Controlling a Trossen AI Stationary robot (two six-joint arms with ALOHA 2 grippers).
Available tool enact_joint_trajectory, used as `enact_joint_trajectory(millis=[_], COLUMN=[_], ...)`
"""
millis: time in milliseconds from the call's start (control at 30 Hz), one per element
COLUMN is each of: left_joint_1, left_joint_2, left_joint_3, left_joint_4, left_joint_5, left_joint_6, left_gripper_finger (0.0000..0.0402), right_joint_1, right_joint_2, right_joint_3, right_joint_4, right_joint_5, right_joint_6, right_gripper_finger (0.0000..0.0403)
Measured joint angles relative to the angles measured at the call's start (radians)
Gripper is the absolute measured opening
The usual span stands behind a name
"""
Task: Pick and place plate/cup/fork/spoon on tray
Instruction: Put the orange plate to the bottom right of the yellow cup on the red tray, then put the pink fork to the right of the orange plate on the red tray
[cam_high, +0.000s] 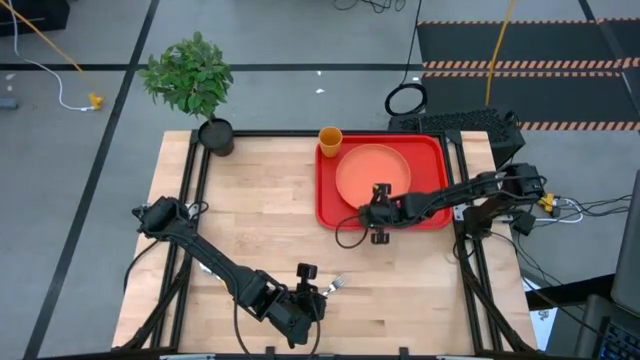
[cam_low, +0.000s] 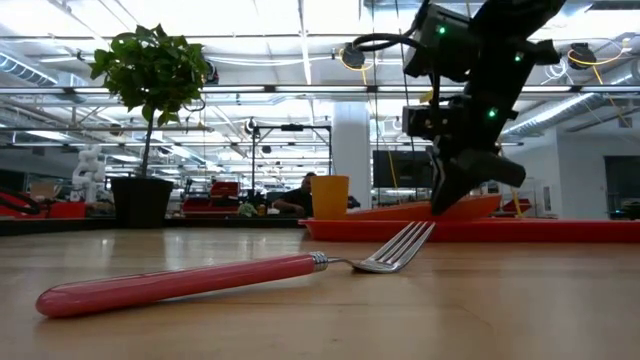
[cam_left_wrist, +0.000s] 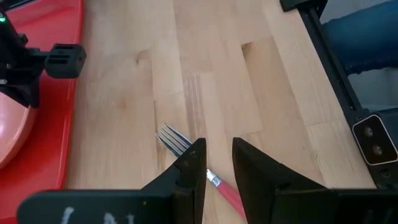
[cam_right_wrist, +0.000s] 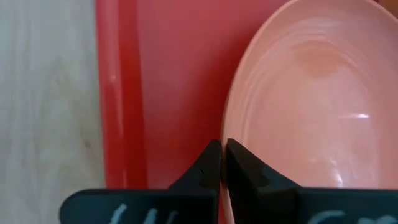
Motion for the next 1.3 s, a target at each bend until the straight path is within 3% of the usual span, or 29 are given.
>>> enact_joint_trajectory(millis=[500,733,833,1067,1300], left_joint_1=[0.000,0.000,0.000,0.001,0.002], left_joint_2=[0.000,0.000,0.000,0.000,0.000], left_joint_3=[0.000,0.000,0.000,-0.017,-0.134], left_joint_4=[0.000,0.000,0.000,0.029,0.255], left_joint_5=[0.000,0.000,0.000,0.001,0.059], left_joint_6=[-0.018,-0.025,-0.026,-0.053,-0.030], left_gripper_finger=[0.0081,0.0081,0.0081,0.0081,0.0082], right_joint_1=[-0.019,0.007,0.030,0.100,0.230], right_joint_2=[0.000,0.000,-0.022,-0.172,-0.328], right_joint_3=[-0.021,-0.021,-0.021,-0.021,-0.020], right_joint_4=[0.114,0.111,0.102,0.014,-0.110], right_joint_5=[-0.023,-0.011,0.041,0.108,0.075], right_joint_6=[-0.053,-0.039,-0.025,0.061,0.294], right_gripper_finger=[0.0041,0.0086,0.0107,0.0143,0.0148])
